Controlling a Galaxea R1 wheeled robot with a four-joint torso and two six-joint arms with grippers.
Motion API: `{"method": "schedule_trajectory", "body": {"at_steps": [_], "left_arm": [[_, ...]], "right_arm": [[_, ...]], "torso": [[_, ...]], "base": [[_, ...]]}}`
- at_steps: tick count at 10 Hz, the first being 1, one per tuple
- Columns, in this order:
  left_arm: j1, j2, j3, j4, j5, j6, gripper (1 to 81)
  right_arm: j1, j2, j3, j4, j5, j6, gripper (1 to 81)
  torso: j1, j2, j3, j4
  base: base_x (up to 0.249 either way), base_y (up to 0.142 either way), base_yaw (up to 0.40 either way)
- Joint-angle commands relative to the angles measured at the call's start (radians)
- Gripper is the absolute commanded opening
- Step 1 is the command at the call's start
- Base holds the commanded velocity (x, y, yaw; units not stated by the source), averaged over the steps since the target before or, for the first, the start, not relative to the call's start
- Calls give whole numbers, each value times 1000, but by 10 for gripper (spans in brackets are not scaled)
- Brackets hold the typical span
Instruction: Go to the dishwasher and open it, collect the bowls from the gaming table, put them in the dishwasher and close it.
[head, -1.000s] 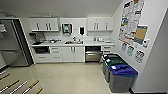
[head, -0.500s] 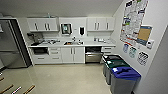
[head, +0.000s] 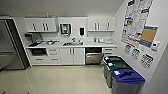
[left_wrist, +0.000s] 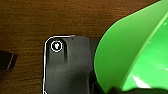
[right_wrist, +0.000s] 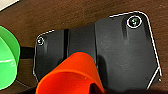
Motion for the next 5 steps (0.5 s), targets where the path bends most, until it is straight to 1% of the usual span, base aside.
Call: {"method": "schedule_trajectory", "body": {"at_steps": [1, 5], "left_arm": [[-59, -5, 3, -7, 47, 5, 10], [-59, -5, 6, -7, 47, 5, 10]], "right_arm": [[51, 1, 3, -12, -36, -3, 10], [52, 1, 3, -12, -36, -3, 10]], "torso": [[0, 0, 0, 0], [0, 0, 0, 0]], "base": [[179, 0, 0], [179, 0, 0]]}}
